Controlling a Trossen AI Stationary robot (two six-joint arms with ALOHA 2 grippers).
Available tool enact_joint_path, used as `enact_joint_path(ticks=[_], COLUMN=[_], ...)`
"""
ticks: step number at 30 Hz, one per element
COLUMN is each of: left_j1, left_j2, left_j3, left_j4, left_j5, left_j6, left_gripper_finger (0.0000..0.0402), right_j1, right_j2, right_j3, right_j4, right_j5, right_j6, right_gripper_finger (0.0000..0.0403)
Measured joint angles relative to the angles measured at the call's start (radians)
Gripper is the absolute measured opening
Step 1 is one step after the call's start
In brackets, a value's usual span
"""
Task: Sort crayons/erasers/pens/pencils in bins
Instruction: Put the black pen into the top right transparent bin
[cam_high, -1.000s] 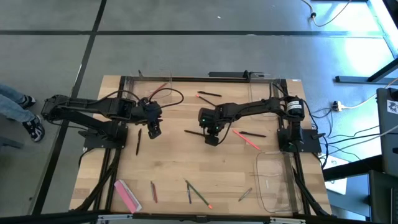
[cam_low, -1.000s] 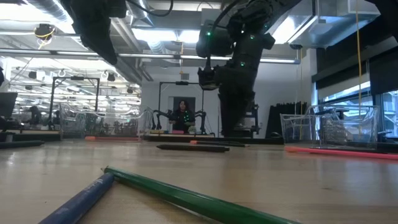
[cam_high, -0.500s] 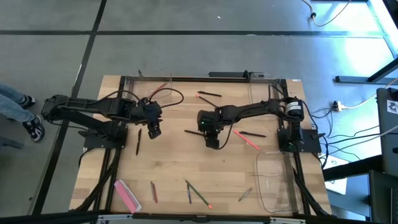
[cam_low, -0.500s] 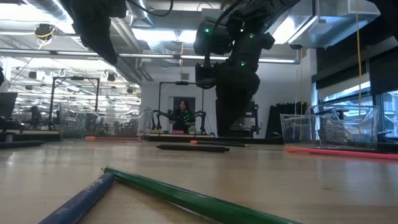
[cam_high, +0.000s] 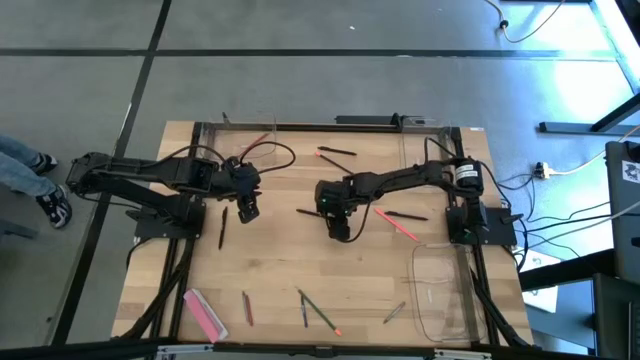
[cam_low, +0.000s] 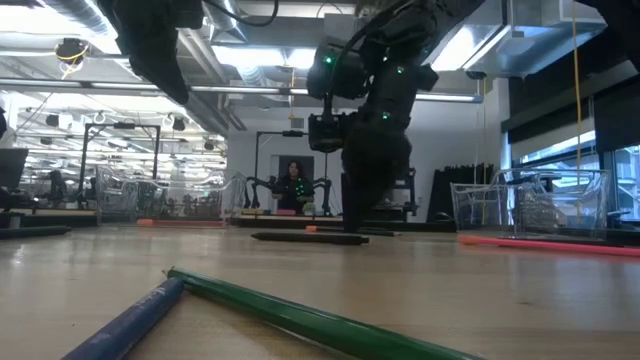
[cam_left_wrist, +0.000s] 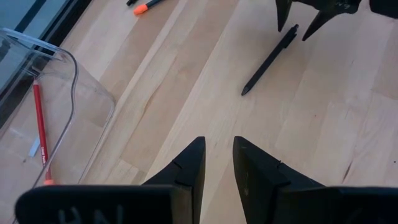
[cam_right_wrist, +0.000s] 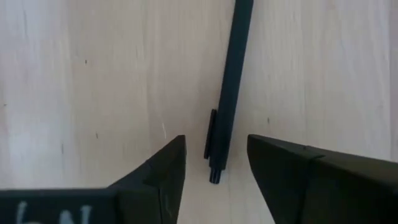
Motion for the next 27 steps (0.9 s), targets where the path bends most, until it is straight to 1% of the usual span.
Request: enact_joint_path(ticks=[3, 7, 12, 16, 19, 23, 27], left_j1=[0.000, 0.000, 0.000, 0.000, 0.000, 0.000, 0.000], left_j2=[0.000, 0.000, 0.000, 0.000, 0.000, 0.000, 0.000], left_j3=[0.000, 0.000, 0.000, 0.000, 0.000, 0.000, 0.000], left_j4=[0.000, 0.000, 0.000, 0.000, 0.000, 0.000, 0.000], left_j5=[0.000, 0.000, 0.000, 0.000, 0.000, 0.000, 0.000], left_j6=[0.000, 0.000, 0.000, -0.001, 0.000, 0.000, -0.001], left_gripper_finger=[0.0074, 0.0074, 0.0074, 0.0074, 0.0074, 0.0074, 0.0074], right_j1=[0.000, 0.001, 0.001, 0.001, -0.001, -0.001, -0.011], right_j2=[0.000, -0.001, -0.002, -0.002, -0.002, -0.002, -0.002], right_j3=[-0.026, -0.051, -0.055, -0.055, -0.056, -0.056, -0.057], right_j4=[0.024, 0.041, 0.043, 0.042, 0.042, 0.045, 0.055], right_j5=[0.004, 0.079, 0.099, 0.137, 0.141, 0.138, 0.069], right_j6=[0.002, 0.004, 0.004, 0.000, -0.002, -0.028, -0.028], right_gripper_finger=[0.0174, 0.0174, 0.0174, 0.0172, 0.0157, 0.0123, 0.0081])
